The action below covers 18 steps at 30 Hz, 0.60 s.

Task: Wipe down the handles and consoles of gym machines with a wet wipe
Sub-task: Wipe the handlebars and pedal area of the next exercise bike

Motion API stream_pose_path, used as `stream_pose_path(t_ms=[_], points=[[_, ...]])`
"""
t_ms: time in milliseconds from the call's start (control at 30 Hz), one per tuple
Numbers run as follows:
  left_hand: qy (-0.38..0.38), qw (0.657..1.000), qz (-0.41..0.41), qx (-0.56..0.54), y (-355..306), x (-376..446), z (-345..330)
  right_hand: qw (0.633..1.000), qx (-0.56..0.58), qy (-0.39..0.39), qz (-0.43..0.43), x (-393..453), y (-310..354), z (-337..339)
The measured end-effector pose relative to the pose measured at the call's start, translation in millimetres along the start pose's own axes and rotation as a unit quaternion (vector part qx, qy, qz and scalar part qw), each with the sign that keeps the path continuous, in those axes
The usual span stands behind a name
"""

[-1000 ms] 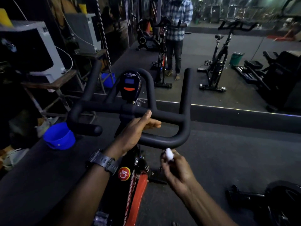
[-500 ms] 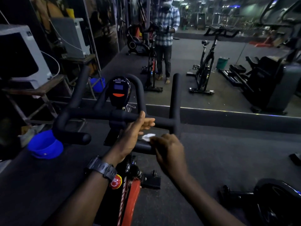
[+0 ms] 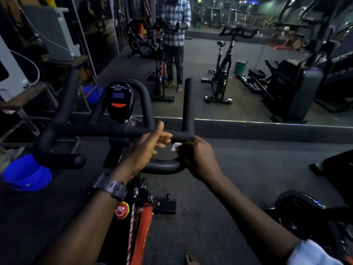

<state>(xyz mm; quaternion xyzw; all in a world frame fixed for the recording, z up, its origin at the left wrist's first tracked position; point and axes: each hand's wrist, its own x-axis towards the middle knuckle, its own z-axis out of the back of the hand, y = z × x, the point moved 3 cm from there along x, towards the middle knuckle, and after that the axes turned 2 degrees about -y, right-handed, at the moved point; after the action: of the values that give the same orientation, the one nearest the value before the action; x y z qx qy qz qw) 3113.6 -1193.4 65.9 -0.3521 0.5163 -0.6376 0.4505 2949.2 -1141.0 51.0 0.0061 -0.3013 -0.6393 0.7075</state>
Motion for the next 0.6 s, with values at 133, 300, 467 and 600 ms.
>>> stream_pose_path(t_ms=[133,300,467,600], points=[[0.024,0.999,0.002,-0.028,-10,8,-6,0.995,0.057,0.03,0.07,-5,62,-19],[0.022,0.999,0.002,-0.025,-13,16,-11,0.988,0.033,0.063,0.137,-17,24,4],[-0.015,0.999,-0.025,-0.045,-12,20,-13,0.999,-0.01,0.018,0.031,9,8,10],[-0.037,0.997,-0.016,-0.07,-12,26,-11,0.984,0.06,0.109,0.125,-9,70,-25]])
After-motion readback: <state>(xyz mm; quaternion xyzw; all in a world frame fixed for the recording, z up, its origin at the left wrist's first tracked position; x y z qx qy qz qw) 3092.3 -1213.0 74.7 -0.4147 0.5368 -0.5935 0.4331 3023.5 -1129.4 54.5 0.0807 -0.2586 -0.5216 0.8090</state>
